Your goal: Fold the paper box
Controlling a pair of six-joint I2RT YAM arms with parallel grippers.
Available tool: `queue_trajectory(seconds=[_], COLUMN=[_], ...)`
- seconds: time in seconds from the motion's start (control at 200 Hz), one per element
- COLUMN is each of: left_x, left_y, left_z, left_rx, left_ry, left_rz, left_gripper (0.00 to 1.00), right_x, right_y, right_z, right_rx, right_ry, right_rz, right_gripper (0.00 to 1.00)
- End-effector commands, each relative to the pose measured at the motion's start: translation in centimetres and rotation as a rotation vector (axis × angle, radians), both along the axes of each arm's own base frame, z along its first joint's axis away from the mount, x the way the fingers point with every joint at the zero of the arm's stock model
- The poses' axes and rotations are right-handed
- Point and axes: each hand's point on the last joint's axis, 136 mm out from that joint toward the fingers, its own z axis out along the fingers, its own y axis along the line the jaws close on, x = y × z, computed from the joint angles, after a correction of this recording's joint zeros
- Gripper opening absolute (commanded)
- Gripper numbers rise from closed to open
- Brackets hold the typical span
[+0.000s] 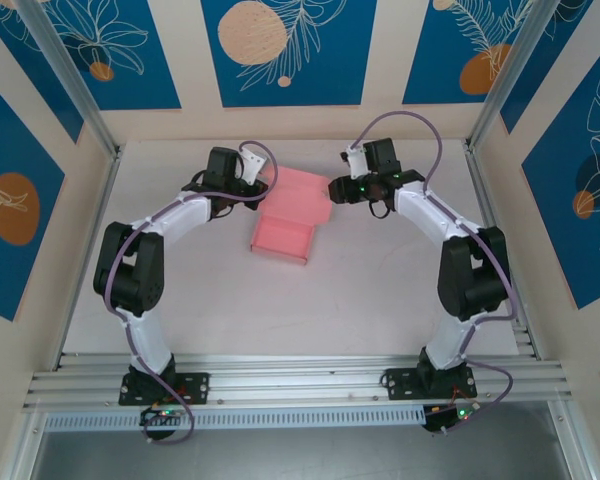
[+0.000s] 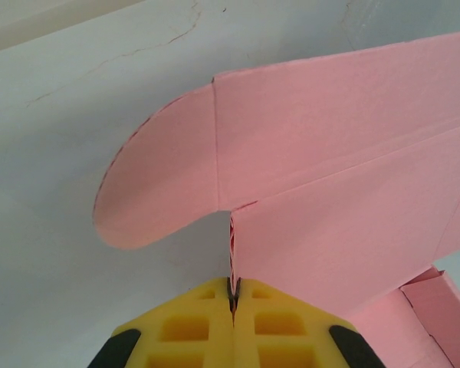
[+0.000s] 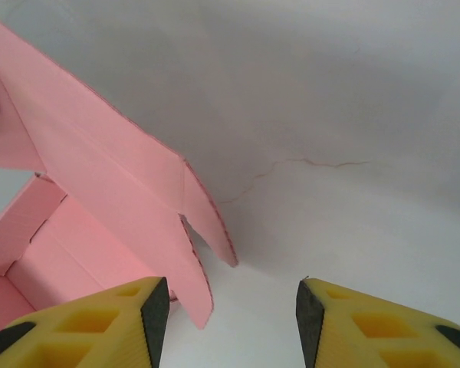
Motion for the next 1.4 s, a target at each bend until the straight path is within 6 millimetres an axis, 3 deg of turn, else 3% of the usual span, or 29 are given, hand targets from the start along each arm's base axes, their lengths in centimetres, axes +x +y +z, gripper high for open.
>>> queue_trajectory(seconds=[0.0, 0.3, 0.52, 0.68, 0.945, 1.195, 1.295, 1.395], left_x=[0.1, 0.0, 0.1, 0.3, 0.9, 0.7, 0.8, 0.9], left_y=[-0.1, 0.0, 0.1, 0.6, 2.0, 0.9, 0.6, 0.5], left_z=[0.8, 0.8, 0.7, 1.3, 2.9, 4.0, 4.0, 4.0], left_rx=[-0.006, -0.013, -0.036, -0.084, -0.167, -0.226, -0.261, -0.288], left_ry=[-0.039, -0.041, -0.04, -0.068, -0.141, -0.196, -0.201, -0.216], left_rz=[0.003, 0.017, 0.037, 0.109, 0.281, 0.342, 0.378, 0.422], left_gripper=[0.0, 0.0, 0.0, 0.0, 0.0, 0.0, 0.0, 0.0], right_x=[0.0, -0.4, 0.2, 1.0, 2.4, 2.8, 3.5, 4.5], right_y=[2.2, 3.6, 5.1, 5.4, 4.9, 6.3, 5.9, 5.1], right_z=[0.1, -2.6, -3.4, -3.1, -1.3, -0.6, -0.8, -0.7], right_rx=[0.054, 0.039, 0.03, -0.043, -0.109, -0.103, -0.132, -0.149], right_ry=[0.008, 0.061, 0.086, 0.06, 0.003, -0.012, -0.024, -0.034], right_rz=[0.087, 0.077, 0.068, 0.018, -0.057, -0.089, -0.142, -0.208], right_gripper=[0.51, 0.53, 0.44, 0.27, 0.26, 0.24, 0.18, 0.18])
